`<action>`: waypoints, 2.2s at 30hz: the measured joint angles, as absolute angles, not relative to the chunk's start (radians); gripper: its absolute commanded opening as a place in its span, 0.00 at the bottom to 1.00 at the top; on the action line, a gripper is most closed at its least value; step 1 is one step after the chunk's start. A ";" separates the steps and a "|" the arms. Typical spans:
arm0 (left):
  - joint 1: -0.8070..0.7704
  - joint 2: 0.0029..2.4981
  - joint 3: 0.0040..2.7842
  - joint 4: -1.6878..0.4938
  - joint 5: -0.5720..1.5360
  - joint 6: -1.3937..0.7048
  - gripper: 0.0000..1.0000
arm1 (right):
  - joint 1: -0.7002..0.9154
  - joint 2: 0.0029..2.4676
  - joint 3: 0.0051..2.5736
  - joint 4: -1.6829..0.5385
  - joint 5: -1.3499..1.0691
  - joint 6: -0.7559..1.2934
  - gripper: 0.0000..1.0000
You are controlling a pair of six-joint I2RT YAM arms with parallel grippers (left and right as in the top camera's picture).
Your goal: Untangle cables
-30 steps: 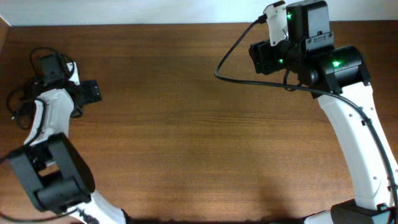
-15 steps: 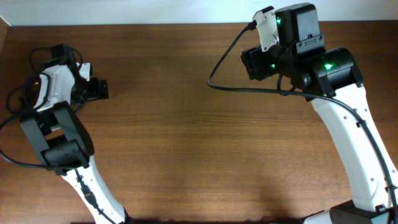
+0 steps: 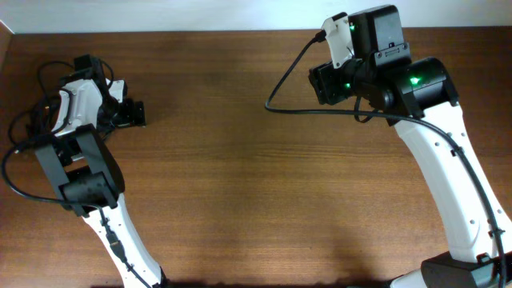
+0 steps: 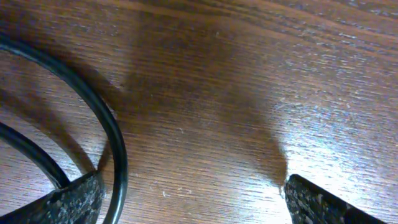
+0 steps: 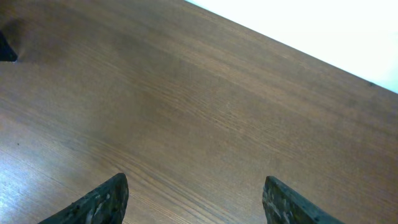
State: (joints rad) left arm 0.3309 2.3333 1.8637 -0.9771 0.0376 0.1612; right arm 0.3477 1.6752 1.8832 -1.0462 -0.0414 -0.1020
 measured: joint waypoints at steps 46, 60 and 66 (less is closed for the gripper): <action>-0.102 1.865 3.012 -1.635 -0.270 -0.005 0.00 | 0.574 1.858 1.715 -0.845 -0.130 -0.083 0.63; -0.294 2.119 2.856 -1.430 0.104 -0.021 0.00 | 0.072 1.573 1.732 -0.981 -0.117 -0.110 0.63; -0.519 2.191 2.857 -1.353 0.132 -0.024 0.00 | 0.012 1.544 1.732 -0.995 -0.117 -0.118 0.63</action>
State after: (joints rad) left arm -0.5194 2.1914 2.8567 -1.3533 0.1318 -0.0238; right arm 0.0116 1.5436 1.7325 -0.9955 -0.1173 -0.1177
